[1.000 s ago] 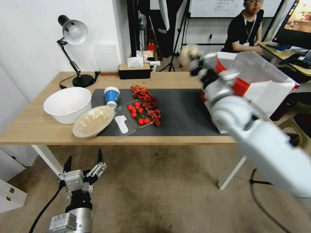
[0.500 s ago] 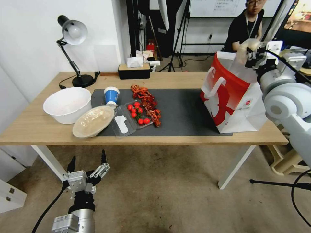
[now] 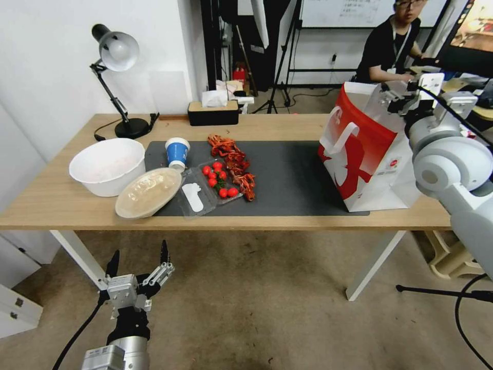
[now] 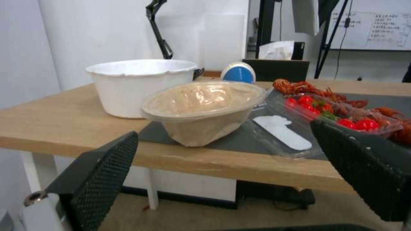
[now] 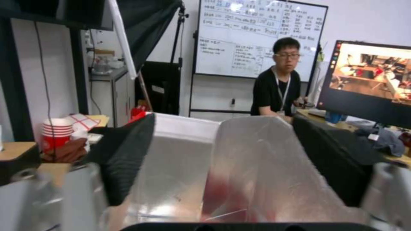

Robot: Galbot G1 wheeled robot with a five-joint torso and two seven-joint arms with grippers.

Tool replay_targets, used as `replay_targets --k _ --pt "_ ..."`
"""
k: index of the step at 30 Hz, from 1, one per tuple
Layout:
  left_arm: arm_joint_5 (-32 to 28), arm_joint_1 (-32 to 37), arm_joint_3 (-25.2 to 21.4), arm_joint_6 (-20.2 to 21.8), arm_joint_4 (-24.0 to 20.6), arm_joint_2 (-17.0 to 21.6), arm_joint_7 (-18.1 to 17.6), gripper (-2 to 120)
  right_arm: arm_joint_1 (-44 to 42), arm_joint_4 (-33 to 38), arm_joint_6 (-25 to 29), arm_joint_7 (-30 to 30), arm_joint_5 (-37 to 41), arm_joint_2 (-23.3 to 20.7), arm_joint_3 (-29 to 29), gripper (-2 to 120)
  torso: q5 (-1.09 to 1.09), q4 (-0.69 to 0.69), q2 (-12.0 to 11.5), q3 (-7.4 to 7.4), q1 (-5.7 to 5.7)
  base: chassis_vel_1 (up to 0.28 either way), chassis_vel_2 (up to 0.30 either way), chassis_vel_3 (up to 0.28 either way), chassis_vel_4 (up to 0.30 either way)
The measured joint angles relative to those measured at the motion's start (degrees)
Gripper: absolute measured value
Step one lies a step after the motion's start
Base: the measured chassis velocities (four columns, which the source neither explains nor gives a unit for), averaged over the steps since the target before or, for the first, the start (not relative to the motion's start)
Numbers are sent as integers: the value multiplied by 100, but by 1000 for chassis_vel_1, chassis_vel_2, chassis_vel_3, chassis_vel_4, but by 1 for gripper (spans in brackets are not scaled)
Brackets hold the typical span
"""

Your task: Pick up the trash from the table and place it into the takeout bag.

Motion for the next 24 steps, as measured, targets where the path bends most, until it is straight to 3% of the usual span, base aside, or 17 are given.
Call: replay_targets --k 5,15,19,24 --pt "-19 -1 1 16 -52 -3 9 100 -33 116 50 -27 58 35 -29 100 0 0 0 0 0 0 0 0 0" --pt "-23 30 -28 14 -81 -7 18 100 -80 515 386 -357 376 27 -25 100 -1 0 0 0 0 0 0 0 0" --pt "-25 80 -14 -11 -86 -58 24 100 -815 1276 897 -862 506 103 70 100 -1 0 0 0 0 0 0 0 0" --pt "-82 90 -21 -4 -114 -67 -18 100 -1325 1477 981 -1114 410 167 169 100 -2 -1 0 -1 -1 0 0 0 0"
